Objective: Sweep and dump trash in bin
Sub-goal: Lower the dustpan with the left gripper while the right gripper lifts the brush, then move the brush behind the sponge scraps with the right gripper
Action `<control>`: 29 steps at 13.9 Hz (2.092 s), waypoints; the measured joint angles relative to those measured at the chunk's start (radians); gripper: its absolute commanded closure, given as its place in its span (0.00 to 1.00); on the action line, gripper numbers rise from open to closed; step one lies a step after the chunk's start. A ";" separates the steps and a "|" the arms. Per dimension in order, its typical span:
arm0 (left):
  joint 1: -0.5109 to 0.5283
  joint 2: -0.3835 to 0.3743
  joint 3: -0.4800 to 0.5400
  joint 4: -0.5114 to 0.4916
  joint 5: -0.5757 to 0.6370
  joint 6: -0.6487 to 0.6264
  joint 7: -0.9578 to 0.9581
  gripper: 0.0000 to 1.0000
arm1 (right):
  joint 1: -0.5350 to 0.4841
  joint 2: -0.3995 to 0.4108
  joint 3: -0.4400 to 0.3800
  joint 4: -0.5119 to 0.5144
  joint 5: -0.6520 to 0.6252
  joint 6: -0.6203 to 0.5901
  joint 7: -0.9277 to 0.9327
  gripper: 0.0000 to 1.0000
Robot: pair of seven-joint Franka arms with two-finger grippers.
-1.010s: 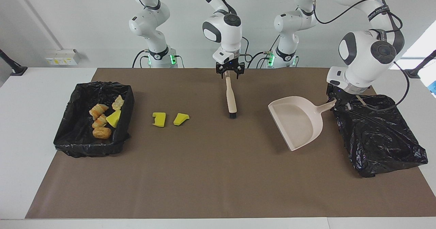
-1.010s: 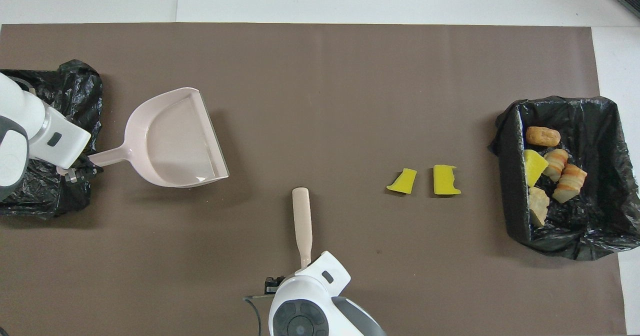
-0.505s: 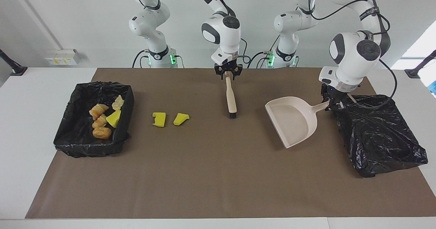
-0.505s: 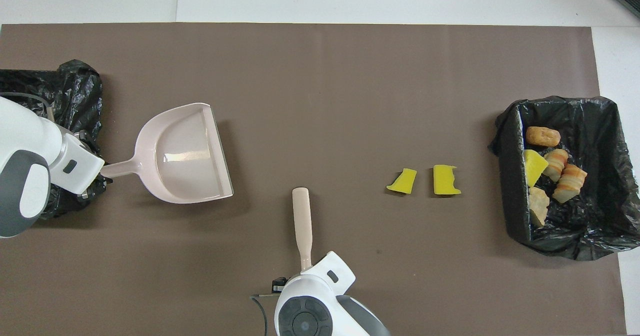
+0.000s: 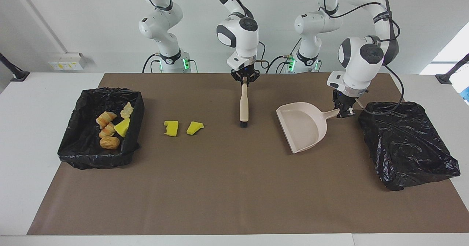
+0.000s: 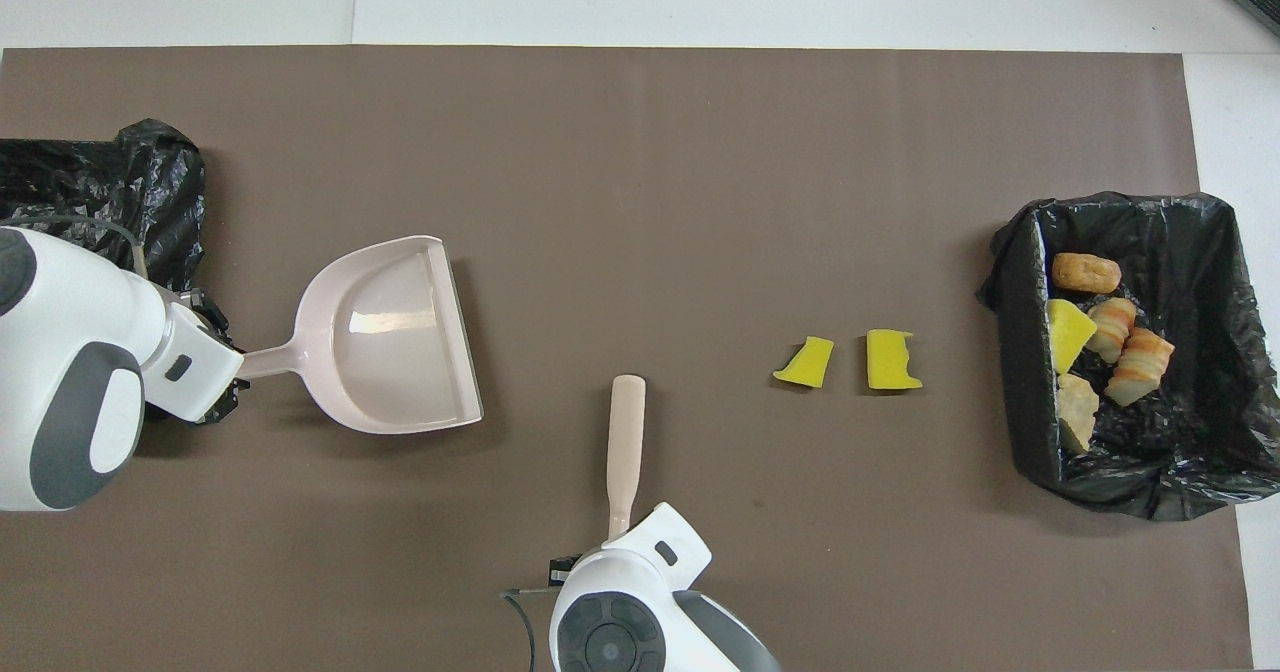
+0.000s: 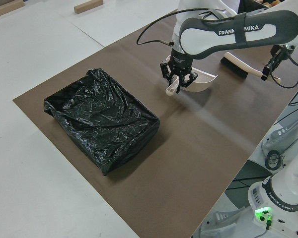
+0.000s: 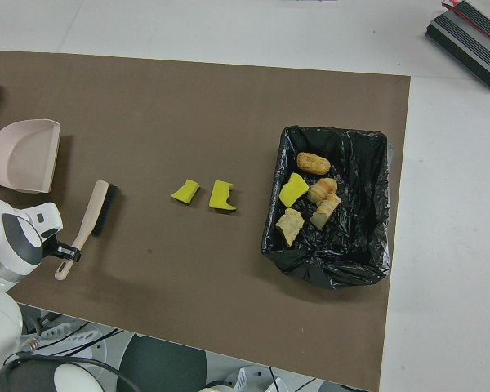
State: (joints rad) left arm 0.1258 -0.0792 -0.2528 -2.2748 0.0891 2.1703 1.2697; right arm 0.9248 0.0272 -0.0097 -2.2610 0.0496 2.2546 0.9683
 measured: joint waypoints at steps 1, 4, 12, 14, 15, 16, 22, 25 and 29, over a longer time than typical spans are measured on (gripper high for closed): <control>-0.016 -0.005 -0.001 -0.008 0.011 0.011 -0.021 1.00 | -0.009 -0.010 -0.003 0.014 -0.003 -0.032 0.000 1.00; -0.063 -0.008 -0.004 -0.017 0.045 0.015 -0.112 1.00 | -0.114 -0.079 -0.007 0.066 -0.034 -0.162 -0.058 1.00; -0.171 0.015 -0.008 -0.026 0.095 0.016 -0.213 1.00 | -0.446 -0.163 -0.013 0.034 -0.225 -0.320 -0.246 1.00; -0.179 0.015 -0.009 -0.026 0.100 0.014 -0.252 1.00 | -0.530 -0.166 -0.013 -0.002 -0.229 -0.316 -0.315 1.00; -0.184 0.015 -0.009 -0.026 0.101 0.014 -0.269 1.00 | -0.569 -0.171 -0.013 -0.025 -0.229 -0.300 -0.351 1.00; -0.188 0.015 -0.009 -0.026 0.101 0.014 -0.283 1.00 | -0.612 -0.184 -0.013 -0.061 -0.229 -0.268 -0.397 1.00; -0.191 0.015 -0.008 -0.026 0.102 0.013 -0.324 1.00 | -0.723 -0.315 -0.008 -0.290 -0.228 -0.168 -0.625 1.00; -0.191 0.015 -0.008 -0.026 0.102 0.013 -0.325 1.00 | -0.661 -0.317 -0.001 -0.319 -0.159 -0.144 -0.640 1.00; -0.191 0.015 -0.008 -0.026 0.102 0.013 -0.327 1.00 | -0.536 -0.274 0.005 -0.238 0.044 -0.128 -0.639 1.00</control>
State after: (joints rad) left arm -0.0649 -0.0640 -0.2610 -2.3007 0.1906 2.1834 0.9430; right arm 0.3883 -0.2466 -0.0050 -2.4988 0.0934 2.1266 0.3296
